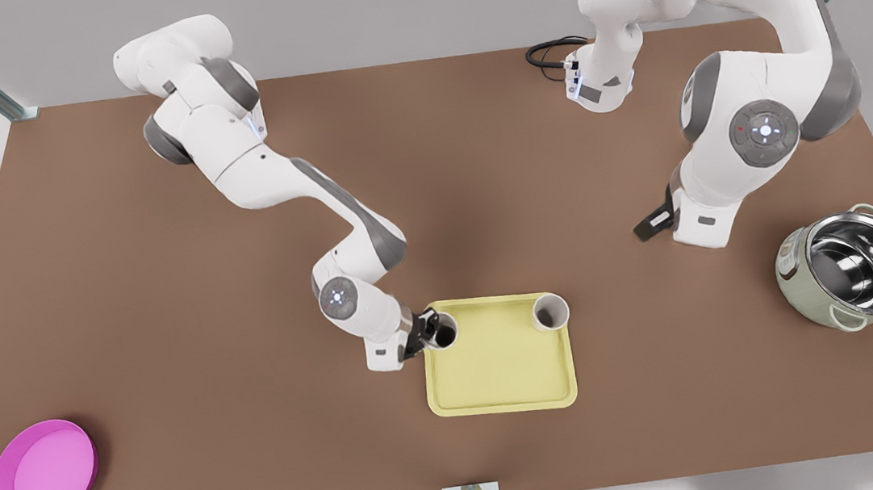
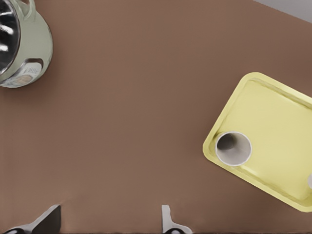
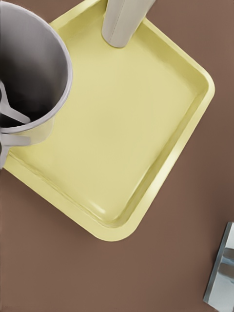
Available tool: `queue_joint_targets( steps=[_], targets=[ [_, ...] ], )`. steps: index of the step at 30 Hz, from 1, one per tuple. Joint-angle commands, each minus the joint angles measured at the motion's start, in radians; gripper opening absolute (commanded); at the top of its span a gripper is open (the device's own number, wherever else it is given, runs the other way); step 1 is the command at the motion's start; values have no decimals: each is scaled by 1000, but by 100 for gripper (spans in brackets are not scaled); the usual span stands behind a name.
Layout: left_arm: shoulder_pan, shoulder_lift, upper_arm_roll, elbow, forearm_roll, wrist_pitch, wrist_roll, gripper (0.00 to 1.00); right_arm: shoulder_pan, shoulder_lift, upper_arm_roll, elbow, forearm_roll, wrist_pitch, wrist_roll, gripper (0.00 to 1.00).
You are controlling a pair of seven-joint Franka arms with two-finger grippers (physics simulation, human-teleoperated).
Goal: Use both arms to respectively pick up the white IKEA cups from the middle-left and middle-right positions, then place the white IKEA cups onto the middle-middle tray, ensuring that the cups remain upright and do not tip over
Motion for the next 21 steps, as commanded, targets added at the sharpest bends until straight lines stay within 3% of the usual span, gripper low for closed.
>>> queue_joint_targets(
  steps=[1,6,15,16,17,21],
  targets=[
    [-14,-28,23,-30,-20,-84,452,100,2,4,-8,6,-11,4,135,21],
    [-11,-16,-33,-31,-19,-153,455,100,18,15,-8,9,-11,14,152,21],
    [1,-16,-30,-31,-19,-124,455,100,44,52,-7,20,-11,41,179,22],
    [0,-17,-33,-30,-22,-126,451,100,44,50,-7,20,-11,40,179,56],
    [-4,-17,-35,-27,-16,-126,446,100,44,50,-7,19,-13,40,179,100],
    [0,-16,-32,-28,-17,-112,448,100,44,50,-7,20,-14,41,178,100]
  ],
)
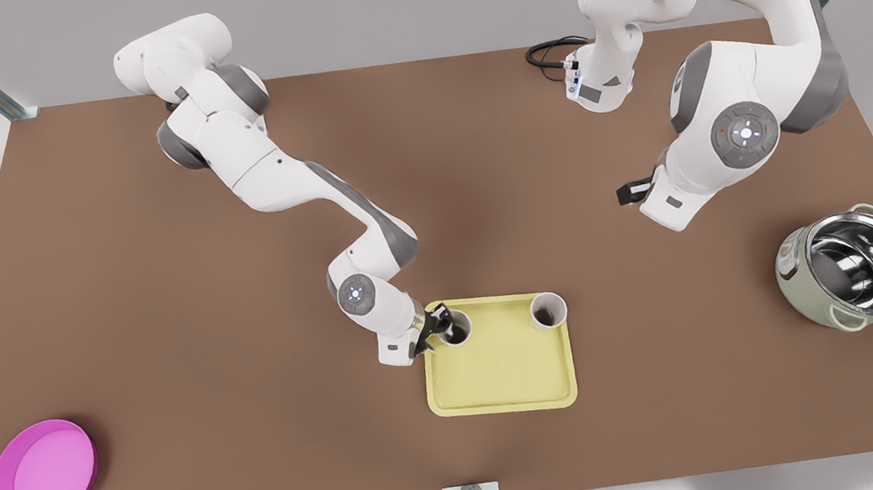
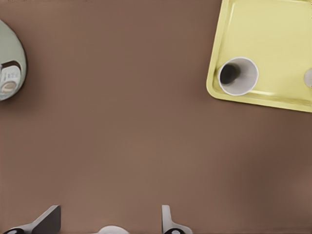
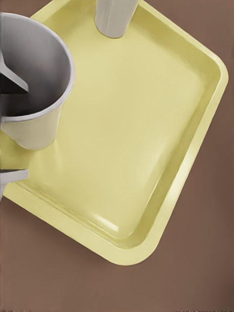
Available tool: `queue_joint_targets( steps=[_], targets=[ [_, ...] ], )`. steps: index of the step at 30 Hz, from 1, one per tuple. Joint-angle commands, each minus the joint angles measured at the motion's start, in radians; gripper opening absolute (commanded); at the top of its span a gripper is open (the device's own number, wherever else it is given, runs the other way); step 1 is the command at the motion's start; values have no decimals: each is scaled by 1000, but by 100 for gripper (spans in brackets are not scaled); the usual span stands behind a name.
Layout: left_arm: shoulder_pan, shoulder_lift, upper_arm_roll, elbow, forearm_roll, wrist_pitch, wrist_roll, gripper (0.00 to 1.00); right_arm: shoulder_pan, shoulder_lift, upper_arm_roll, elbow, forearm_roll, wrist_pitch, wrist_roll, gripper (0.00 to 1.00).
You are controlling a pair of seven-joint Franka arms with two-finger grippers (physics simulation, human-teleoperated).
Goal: Use both arms to respectively pick up the white IKEA cups from the middle-left and middle-right positions, then place the white IKEA cups onto the middle-middle tray, ensuring that the cups remain upright and do not tip over
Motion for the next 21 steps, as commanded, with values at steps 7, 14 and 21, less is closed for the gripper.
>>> queue_joint_targets(
  steps=[7,14,21],
  targets=[
    [-5,7,-3,-9,-8,-44,142,100,-6,-15,5,-2,13,-1,62,100],
    [17,100,-47,0,-111,-41,145,100,-184,-245,-12,-62,-10,-533,70,100],
    [81,99,-72,40,-126,-12,145,100,-272,-517,-268,-47,-306,-857,15,100]
  ],
)
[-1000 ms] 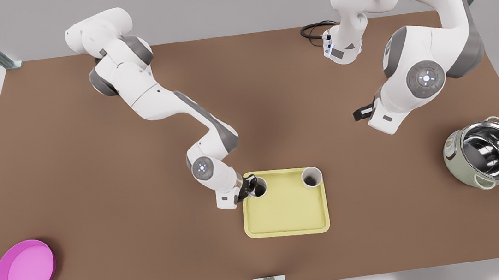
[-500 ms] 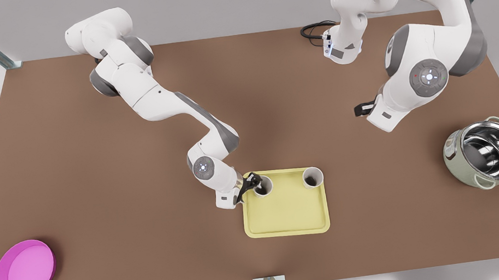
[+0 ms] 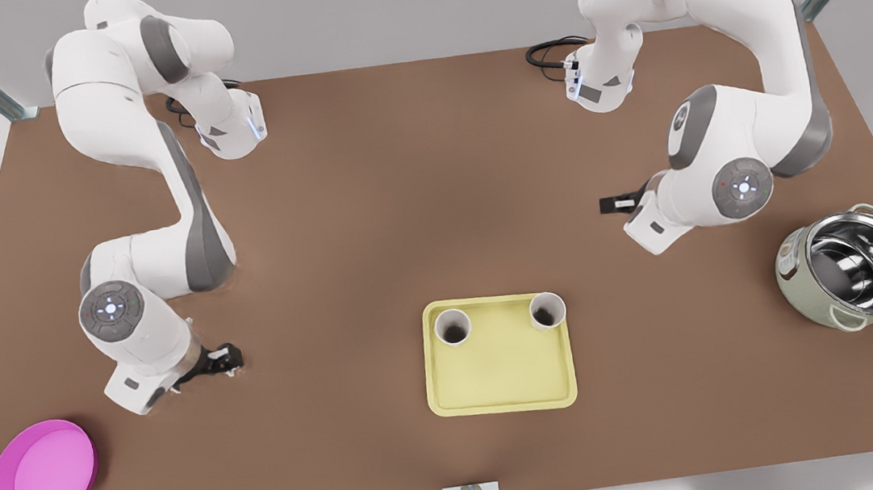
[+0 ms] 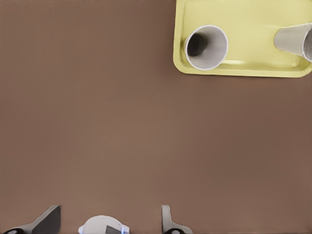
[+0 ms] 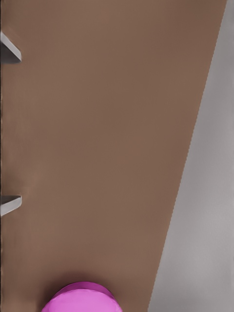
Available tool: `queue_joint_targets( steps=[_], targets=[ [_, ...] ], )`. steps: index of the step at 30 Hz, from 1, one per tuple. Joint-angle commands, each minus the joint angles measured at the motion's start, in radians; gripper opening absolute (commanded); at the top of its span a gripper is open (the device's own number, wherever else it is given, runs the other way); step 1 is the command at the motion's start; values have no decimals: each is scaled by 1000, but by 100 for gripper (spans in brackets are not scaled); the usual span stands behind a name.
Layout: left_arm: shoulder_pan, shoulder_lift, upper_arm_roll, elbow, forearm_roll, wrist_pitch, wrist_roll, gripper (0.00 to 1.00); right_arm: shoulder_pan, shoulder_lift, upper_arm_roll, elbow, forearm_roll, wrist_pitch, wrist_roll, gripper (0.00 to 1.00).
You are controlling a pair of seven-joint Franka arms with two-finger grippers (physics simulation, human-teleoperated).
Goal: Use both arms to respectively pick up the white IKEA cups from the middle-left and middle-right positions, then place the white IKEA cups onto the middle-middle tray, ensuring that the cups remain upright and do not tip over
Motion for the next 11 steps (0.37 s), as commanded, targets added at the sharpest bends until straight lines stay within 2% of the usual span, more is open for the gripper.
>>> queue_joint_targets(
  steps=[1,2,4,5,11],
  targets=[
    [7,-1,-4,20,-3,31,44,100,-10,-101,-9,-13,-47,-253,-29,100],
    [13,-1,-4,28,-6,31,46,100,-9,-159,-7,-17,-26,-302,-30,100],
    [16,0,1,29,-3,48,47,100,-36,-327,-7,-178,46,-299,-63,100],
    [22,0,1,29,-4,48,47,100,-36,-354,-9,-204,46,-299,-63,100],
    [48,2,-1,23,11,36,61,100,-44,-377,-7,-221,45,-302,-67,100]
  ],
)
